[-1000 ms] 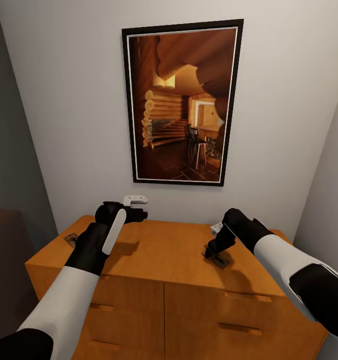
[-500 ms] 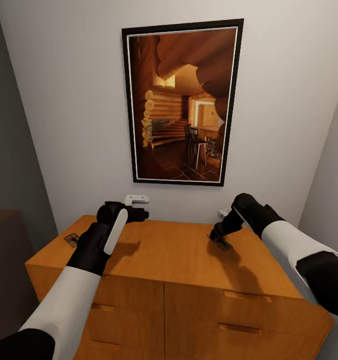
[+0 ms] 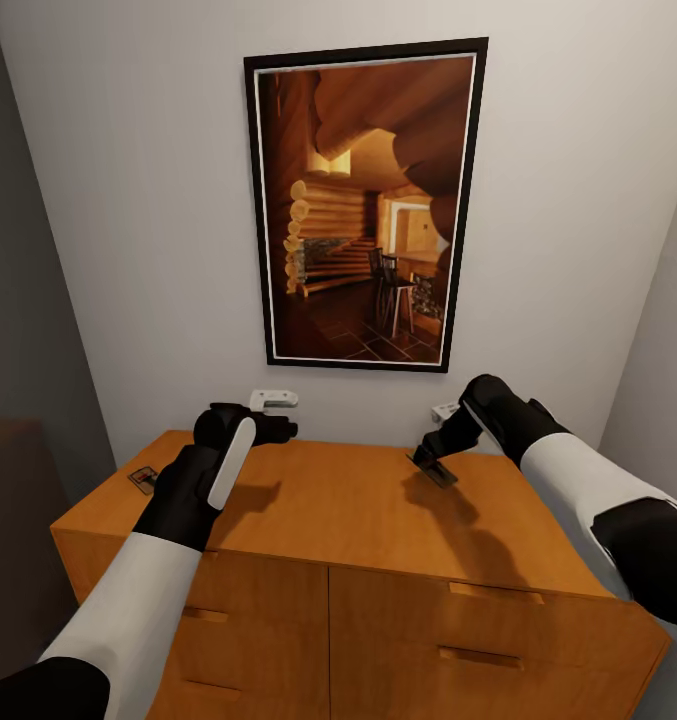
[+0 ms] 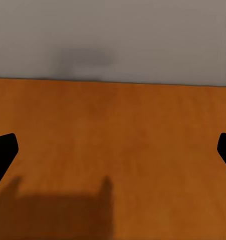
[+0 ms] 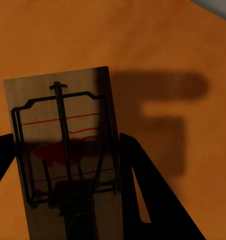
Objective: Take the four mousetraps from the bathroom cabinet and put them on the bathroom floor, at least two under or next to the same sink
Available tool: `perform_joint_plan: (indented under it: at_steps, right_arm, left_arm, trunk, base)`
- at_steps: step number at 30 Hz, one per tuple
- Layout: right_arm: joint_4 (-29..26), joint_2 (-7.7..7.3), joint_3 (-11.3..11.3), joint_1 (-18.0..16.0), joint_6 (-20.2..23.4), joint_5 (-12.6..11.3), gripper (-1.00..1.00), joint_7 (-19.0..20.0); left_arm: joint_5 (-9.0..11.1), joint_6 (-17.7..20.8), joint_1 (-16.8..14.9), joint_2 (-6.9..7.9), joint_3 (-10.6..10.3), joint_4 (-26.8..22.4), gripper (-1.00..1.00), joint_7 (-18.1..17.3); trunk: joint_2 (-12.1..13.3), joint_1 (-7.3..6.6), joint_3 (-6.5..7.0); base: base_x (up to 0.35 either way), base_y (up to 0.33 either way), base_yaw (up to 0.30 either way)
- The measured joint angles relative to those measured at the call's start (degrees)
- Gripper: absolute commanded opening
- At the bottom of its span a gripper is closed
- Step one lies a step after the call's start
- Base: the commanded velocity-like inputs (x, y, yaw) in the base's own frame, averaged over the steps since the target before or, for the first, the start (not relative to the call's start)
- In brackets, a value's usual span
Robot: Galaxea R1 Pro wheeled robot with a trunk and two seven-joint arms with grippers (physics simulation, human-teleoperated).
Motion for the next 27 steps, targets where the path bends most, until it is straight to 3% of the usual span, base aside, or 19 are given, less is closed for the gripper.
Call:
perform_joint_plan:
  at_steps: [27]
  right_arm:
    - [0.0,-0.37,0.0,0.0,0.0,0.1,-1.00,-0.5]
  left_arm:
    - [0.1,0.2,0.0,0.26,0.1,0.2,1.00,0.0]
  trunk:
    - [0.0,0.00,0.00]
  base:
    - [0.000,0.009,0.000]
